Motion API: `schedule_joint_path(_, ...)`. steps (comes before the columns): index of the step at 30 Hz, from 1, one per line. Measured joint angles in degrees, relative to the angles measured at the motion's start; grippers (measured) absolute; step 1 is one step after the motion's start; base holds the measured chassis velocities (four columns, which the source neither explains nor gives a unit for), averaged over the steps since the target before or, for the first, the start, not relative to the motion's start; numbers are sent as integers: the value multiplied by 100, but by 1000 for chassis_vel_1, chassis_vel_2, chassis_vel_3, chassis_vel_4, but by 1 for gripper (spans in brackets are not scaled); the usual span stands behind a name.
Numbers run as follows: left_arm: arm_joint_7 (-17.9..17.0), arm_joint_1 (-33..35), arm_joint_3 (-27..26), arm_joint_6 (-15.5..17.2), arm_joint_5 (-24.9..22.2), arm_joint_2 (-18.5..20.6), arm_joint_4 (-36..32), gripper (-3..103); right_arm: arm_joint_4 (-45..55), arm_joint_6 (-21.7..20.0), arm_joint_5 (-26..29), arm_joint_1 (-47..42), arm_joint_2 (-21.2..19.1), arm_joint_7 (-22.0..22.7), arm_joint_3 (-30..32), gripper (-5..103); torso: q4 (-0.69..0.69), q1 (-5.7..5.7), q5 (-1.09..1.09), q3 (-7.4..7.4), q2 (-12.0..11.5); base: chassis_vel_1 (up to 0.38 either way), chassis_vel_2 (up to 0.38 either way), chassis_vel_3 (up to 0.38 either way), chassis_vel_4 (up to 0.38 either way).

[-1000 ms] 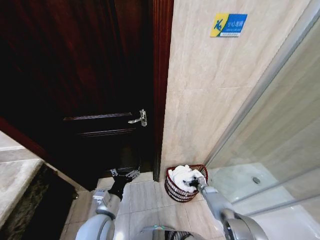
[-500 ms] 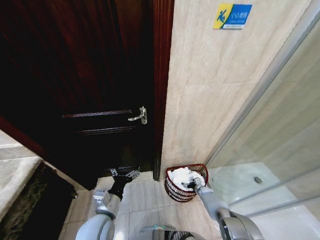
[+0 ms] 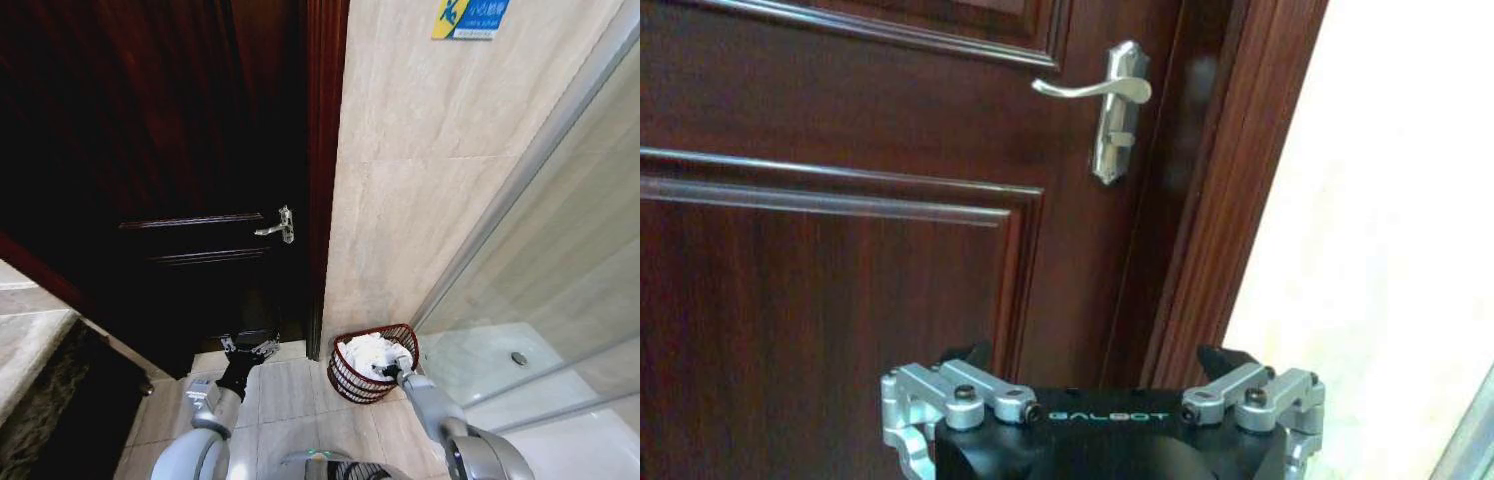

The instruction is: Discard the used towel into the hamper.

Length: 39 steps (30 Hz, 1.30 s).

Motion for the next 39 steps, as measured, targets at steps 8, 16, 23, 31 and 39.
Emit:
schedule_joint_path(8,0,0,0,0,0,0,0,100,2234,-176,1104,-1141,-604,-262,-899,100,0,0,-3,-4,2,0,0,0,0)
schedule_joint_path(16,0,0,0,0,0,0,0,100,3731,-264,1406,-2038,-1239,-359,-1138,100,-1,9,-1,9,25,0,0,0,0)
schedule_joint_path(23,0,0,0,0,0,1,0,100,4002,43,1411,-2014,-1411,-399,-1078,100,-1,19,-3,21,45,0,0,0,0)
schedule_joint_path(31,0,0,0,0,0,3,0,100,1545,315,894,-403,-587,-738,-950,100,2,27,-1,29,58,0,0,0,0)
schedule_joint_path(39,0,0,0,0,0,1,0,100,1003,-17,594,-304,-237,-657,-873,100,-1,30,-2,34,69,0,0,0,0)
